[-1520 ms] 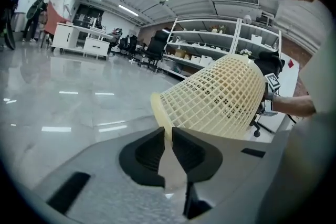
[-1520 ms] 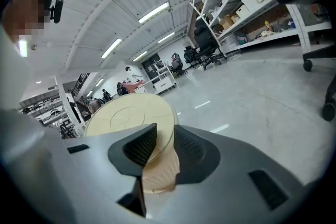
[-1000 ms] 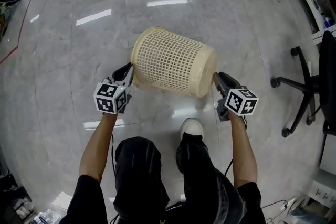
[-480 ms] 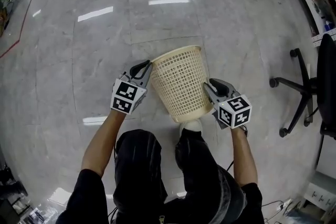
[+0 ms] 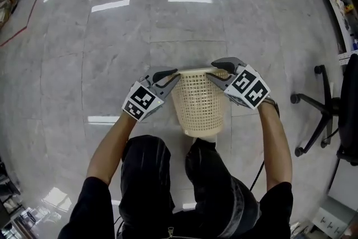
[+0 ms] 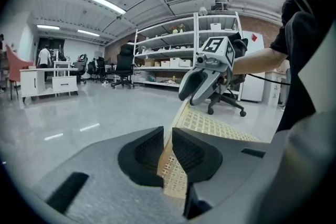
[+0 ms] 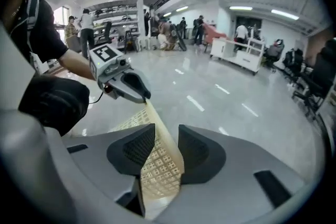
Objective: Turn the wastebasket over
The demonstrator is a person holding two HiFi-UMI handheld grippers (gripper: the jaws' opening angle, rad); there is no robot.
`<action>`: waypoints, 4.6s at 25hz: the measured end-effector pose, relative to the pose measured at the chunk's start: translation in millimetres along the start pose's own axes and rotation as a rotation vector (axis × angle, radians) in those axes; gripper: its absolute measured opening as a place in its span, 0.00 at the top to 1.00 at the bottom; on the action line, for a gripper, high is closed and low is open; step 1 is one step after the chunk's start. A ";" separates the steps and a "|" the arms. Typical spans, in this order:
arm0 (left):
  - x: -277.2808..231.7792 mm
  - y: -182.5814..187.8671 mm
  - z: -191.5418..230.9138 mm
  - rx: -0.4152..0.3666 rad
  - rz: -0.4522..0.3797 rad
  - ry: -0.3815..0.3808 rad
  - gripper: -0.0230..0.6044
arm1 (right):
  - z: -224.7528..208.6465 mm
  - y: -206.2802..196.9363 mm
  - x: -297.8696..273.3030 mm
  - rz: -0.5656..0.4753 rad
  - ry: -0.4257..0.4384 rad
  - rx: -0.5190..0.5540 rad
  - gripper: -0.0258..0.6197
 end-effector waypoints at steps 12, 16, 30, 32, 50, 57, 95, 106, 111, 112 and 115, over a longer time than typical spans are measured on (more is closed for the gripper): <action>21.5 -14.8 20.1 0.088 0.007 -0.013 0.91 | -3.4 43.9 -31.6 0.217 0.252 0.215 0.85; 40.9 -17.7 35.6 0.206 -0.054 0.027 0.91 | -12.9 62.6 -28.2 0.170 0.158 0.252 0.89; 73.1 -1.8 45.6 0.296 -0.182 0.155 0.91 | 29.8 104.2 -11.9 0.015 -0.431 0.552 0.88; 79.3 5.6 44.4 0.296 -0.217 0.165 0.91 | 60.5 101.3 -11.6 -0.013 -0.421 0.577 0.88; 86.3 -20.1 -10.2 0.233 -0.133 0.099 0.95 | 183.8 54.3 -33.4 0.021 -0.025 0.427 0.86; 74.0 -20.0 -16.0 0.198 -0.115 0.091 0.95 | 161.2 35.4 -0.8 -0.133 0.078 0.029 0.85; 121.0 107.8 -0.8 0.050 -0.214 0.242 0.95 | 41.4 26.9 144.8 -0.352 -0.442 -0.408 0.94; 281.5 339.6 -79.2 0.099 -0.206 0.283 0.95 | 99.5 163.3 364.9 -0.356 -0.328 -0.495 0.94; 370.2 430.5 -117.6 0.131 -0.224 0.306 0.95 | 156.9 228.8 452.5 -0.351 -0.371 -0.588 0.94; 388.0 446.3 -122.5 0.140 -0.220 0.304 0.95 | 171.4 243.0 467.4 -0.351 -0.381 -0.611 0.94; 443.1 487.5 -141.0 0.174 -0.219 0.293 0.95 | 223.2 285.8 512.0 -0.365 -0.411 -0.660 0.94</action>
Point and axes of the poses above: the fingertips, and each gripper's own axes: x backward along the fingers, z to its left, y out of its top, the point moved 9 cm from there along x, backward along the fingers, and after that the axes turned 7 degrees about z, right-handed, at the moved point
